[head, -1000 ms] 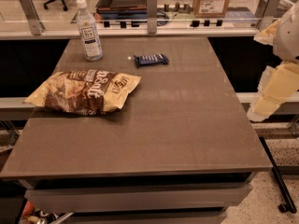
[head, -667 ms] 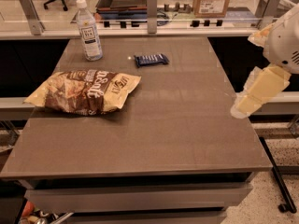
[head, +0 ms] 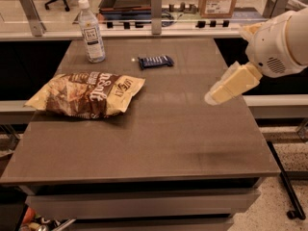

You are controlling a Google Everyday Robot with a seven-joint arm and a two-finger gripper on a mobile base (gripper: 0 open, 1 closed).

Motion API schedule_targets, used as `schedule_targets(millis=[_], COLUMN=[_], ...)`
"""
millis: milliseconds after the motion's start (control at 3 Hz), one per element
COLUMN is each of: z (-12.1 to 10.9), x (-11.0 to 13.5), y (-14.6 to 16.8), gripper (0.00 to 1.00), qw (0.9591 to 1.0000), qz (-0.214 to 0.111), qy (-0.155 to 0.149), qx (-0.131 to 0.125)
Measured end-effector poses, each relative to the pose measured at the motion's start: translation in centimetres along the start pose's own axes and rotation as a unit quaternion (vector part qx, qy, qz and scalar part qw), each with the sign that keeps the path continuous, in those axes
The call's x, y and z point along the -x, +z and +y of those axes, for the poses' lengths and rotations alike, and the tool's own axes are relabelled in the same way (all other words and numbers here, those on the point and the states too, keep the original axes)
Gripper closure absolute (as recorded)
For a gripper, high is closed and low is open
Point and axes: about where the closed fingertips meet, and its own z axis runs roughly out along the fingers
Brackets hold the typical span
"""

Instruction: Pick blue plastic bottle

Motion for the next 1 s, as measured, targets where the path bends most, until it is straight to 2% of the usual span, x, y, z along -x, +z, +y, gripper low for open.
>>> schedule_targets(millis=[333,667,1000], z=[-1.3,-2.4,-2.7], x=[2.6,5.3,8.0], y=[2.9,5.9,8.6], gripper=[0.00,0.00,0.00], qw=[0.9961,0.9872,0.9815], qz=[-0.085,-0.154,-0.187], qy=[0.009,0.030,0.039], qx=[-0.022,-0.025,-0.006])
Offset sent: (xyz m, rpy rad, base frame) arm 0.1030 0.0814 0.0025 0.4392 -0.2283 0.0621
